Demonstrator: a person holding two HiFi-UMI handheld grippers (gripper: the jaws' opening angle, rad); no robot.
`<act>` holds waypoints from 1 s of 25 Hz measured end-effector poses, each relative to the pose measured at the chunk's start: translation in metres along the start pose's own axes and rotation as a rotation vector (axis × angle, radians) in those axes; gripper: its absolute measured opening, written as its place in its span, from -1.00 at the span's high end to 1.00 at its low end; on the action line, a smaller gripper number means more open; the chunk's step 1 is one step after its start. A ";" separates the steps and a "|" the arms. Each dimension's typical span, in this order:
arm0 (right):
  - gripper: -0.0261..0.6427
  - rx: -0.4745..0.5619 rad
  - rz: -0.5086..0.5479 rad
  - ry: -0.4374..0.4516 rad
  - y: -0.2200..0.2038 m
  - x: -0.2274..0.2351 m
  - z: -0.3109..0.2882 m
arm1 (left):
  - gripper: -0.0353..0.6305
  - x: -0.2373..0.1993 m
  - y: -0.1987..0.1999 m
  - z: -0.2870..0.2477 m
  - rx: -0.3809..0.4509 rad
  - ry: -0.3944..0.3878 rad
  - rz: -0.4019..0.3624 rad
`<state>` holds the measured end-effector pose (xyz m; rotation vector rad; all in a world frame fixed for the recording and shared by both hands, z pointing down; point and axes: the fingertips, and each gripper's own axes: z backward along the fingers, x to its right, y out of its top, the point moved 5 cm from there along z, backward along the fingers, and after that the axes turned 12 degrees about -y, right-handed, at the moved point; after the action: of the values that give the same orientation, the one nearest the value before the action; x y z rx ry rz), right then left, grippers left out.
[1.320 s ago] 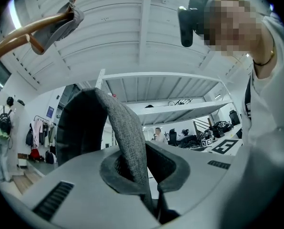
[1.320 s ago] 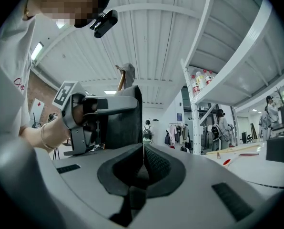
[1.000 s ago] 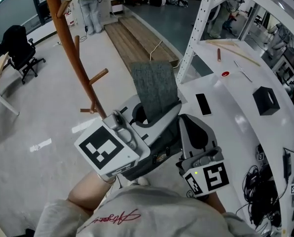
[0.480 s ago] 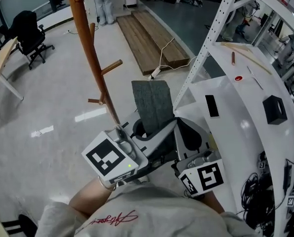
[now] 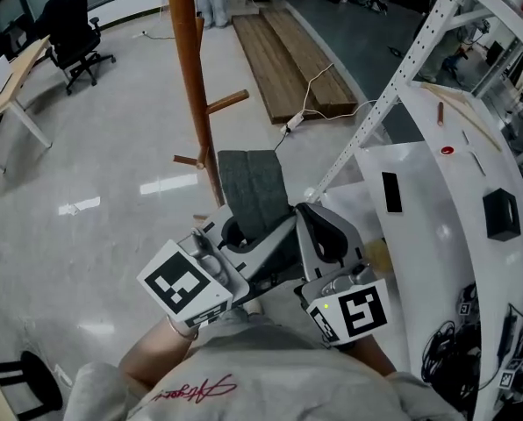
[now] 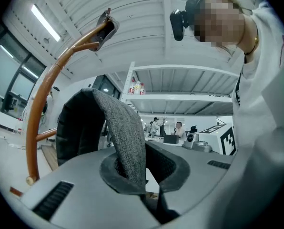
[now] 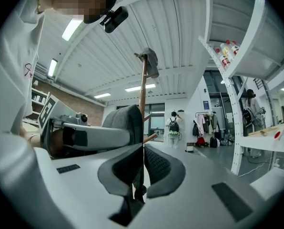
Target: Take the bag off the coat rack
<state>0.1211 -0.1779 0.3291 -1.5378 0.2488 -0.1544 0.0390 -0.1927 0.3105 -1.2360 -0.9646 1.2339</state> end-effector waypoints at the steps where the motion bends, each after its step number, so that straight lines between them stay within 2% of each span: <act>1: 0.86 0.000 -0.006 0.015 0.000 -0.003 -0.003 | 0.78 -0.002 0.000 0.005 0.000 0.019 0.001; 18: 0.86 0.028 -0.028 0.286 0.006 -0.072 -0.047 | 0.78 -0.021 0.003 0.090 0.020 0.348 -0.008; 25: 0.86 0.045 -0.012 0.379 0.013 -0.092 -0.055 | 0.78 -0.022 0.007 0.108 0.039 0.430 -0.011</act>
<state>0.0180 -0.2071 0.3207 -1.4575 0.5320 -0.4602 -0.0708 -0.1992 0.3197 -1.3888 -0.6272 0.9197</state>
